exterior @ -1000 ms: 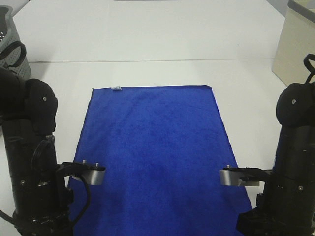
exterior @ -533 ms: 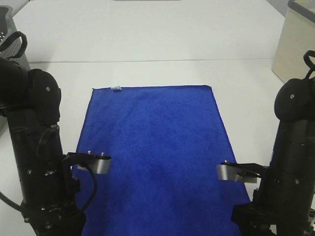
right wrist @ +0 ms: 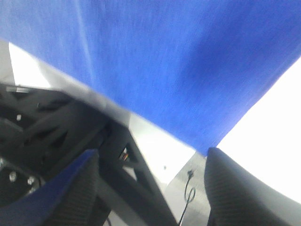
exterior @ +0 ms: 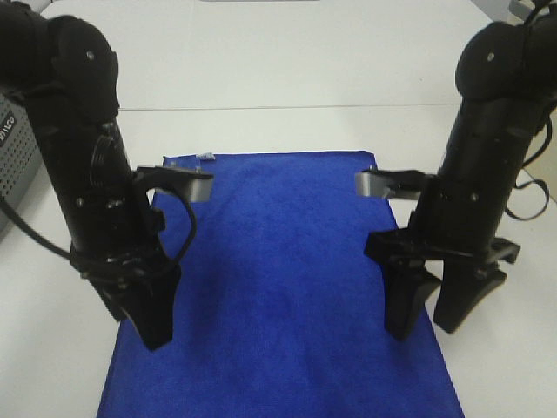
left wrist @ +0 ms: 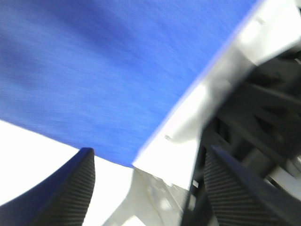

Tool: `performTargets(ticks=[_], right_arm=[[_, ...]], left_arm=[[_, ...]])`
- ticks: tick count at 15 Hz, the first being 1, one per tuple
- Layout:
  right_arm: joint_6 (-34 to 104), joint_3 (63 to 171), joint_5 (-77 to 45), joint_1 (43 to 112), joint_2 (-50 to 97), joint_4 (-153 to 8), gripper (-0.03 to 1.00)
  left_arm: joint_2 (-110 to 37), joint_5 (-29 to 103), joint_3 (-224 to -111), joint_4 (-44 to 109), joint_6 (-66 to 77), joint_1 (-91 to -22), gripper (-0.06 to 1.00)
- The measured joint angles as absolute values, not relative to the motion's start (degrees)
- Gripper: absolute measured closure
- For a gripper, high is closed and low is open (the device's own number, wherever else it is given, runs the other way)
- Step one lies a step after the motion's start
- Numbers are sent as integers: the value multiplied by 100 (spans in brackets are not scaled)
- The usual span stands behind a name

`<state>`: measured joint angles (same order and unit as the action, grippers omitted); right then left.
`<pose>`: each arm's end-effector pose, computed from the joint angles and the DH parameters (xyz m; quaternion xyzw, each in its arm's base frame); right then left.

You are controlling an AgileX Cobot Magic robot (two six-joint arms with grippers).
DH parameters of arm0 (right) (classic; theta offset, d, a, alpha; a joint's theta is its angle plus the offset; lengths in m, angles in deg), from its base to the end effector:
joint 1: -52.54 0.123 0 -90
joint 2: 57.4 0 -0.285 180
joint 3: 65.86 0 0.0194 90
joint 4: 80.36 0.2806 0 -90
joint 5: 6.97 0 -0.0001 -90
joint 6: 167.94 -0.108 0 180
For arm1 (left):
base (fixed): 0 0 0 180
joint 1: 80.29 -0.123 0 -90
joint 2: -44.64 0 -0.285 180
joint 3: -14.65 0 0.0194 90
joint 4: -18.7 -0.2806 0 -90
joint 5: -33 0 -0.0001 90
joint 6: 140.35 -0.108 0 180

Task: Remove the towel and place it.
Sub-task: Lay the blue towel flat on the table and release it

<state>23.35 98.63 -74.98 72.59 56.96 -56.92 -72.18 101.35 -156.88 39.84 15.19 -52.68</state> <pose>0.2845 0.1463 0.1212 0.1607 -0.9595 -0.1621 0.1650 0.2909 -0.1930 0.1317 -0.3498 -0.9154 0.1580 0.1211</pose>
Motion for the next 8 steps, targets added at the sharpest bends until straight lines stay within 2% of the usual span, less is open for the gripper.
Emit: performTargets(ticks=[3,6,8], right_arm=[[2163,11032,-7504,7259,5701,-6156,32],[2134,11948,-7423,7213,5701,-6884,23],[2077,12470,-7423,6812,5793,-6769,21]], left_arm=[[-7218,10072,-16428,3709,1731,-5801,31],[-7247,9740,-17127,3698,2017,-6448,31],[-7361,9688,-17488,3698,2103,-6786,31]])
